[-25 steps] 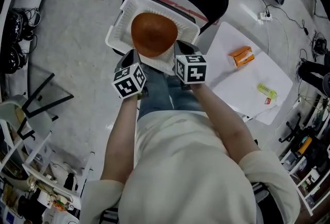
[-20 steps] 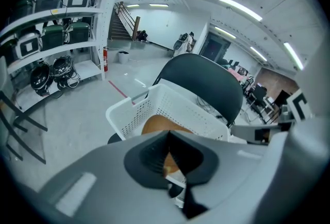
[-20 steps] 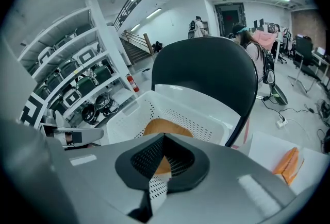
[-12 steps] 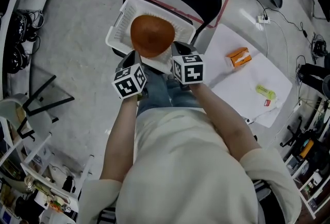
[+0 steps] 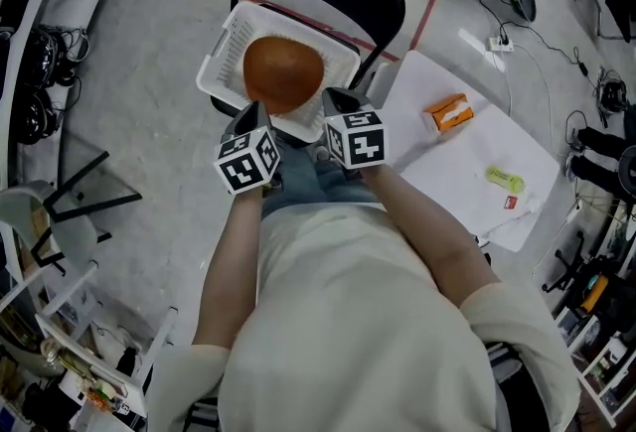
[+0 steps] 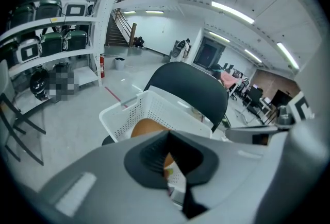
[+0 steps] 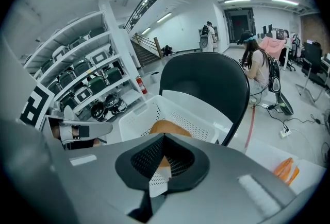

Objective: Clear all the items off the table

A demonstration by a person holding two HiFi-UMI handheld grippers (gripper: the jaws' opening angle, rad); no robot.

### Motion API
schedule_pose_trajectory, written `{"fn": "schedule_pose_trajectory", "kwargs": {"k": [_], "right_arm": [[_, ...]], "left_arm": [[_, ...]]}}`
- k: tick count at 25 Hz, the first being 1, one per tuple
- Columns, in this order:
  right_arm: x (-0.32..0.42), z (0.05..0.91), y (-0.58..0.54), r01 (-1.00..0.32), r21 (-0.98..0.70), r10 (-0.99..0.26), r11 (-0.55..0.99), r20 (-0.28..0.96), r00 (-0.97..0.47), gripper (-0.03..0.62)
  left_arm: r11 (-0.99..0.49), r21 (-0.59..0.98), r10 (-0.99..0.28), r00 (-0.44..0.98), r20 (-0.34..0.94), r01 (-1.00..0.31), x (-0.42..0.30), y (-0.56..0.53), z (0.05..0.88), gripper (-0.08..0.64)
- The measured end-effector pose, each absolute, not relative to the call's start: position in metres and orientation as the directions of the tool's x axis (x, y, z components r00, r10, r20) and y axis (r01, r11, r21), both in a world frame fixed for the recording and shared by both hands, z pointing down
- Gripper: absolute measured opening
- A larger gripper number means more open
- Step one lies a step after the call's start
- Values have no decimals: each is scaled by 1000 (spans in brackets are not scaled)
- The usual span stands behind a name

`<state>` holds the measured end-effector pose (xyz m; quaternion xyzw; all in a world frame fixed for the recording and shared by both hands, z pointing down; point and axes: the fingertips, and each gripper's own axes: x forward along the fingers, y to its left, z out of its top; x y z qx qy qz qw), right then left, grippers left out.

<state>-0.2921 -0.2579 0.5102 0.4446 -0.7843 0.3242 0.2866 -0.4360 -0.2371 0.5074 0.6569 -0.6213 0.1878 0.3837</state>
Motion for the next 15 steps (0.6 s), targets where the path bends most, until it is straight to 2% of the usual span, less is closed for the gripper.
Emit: {"fn": "schedule_pose_trajectory", "kwargs": {"k": [8, 15], "right_arm": [[-269, 496, -242, -869, -254, -512, 425, 724, -462, -2], [-247, 486, -227, -883, -266, -534, 387, 716, -450, -2]], "left_arm": [[52, 316, -676, 200, 709, -947, -407, -224, 495, 8], [-5, 333, -660, 253, 707, -943, -378, -216, 491, 8]]}}
